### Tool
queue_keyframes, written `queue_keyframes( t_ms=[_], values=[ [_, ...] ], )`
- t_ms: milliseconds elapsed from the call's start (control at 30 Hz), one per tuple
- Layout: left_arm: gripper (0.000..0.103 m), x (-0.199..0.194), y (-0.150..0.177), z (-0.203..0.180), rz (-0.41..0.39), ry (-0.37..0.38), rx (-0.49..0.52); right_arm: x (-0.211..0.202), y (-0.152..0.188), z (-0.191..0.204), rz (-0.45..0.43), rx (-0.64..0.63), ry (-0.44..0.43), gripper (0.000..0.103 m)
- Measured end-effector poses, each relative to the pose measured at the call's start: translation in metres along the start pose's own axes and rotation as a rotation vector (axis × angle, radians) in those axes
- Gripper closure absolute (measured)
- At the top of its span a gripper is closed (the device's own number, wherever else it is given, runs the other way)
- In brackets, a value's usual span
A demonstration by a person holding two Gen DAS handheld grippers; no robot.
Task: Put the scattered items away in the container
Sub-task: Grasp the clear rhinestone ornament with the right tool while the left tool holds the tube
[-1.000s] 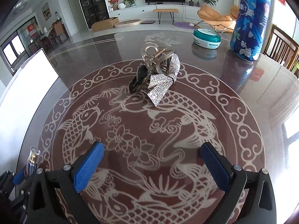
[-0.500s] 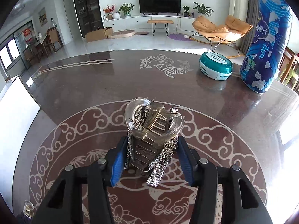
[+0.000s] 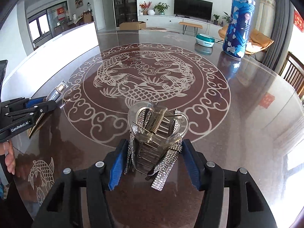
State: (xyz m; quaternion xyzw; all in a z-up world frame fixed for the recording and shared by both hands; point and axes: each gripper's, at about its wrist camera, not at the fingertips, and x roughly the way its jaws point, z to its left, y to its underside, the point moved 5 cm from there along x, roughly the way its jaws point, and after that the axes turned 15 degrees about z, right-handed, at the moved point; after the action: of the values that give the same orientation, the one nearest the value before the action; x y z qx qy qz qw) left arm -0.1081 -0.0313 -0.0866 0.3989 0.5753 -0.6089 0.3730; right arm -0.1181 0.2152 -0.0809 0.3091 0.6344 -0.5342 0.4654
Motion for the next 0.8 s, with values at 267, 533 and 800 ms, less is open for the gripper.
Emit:
queue_keyframes(
  t_ms=[267,533,800],
  values=[
    [0.011,0.009,-0.001,0.003,0.048,0.002,-0.027,0.001,0.000,-0.003,0.018,0.003,0.029,0.013],
    [0.000,0.014,-0.001,0.000,0.071,0.007,-0.012,0.002,0.000,-0.007,0.028,0.022,0.053,0.004],
    [0.000,0.014,-0.002,0.000,0.071,0.007,-0.012,0.003,0.000,-0.009,0.032,0.029,0.062,0.001]
  ],
)
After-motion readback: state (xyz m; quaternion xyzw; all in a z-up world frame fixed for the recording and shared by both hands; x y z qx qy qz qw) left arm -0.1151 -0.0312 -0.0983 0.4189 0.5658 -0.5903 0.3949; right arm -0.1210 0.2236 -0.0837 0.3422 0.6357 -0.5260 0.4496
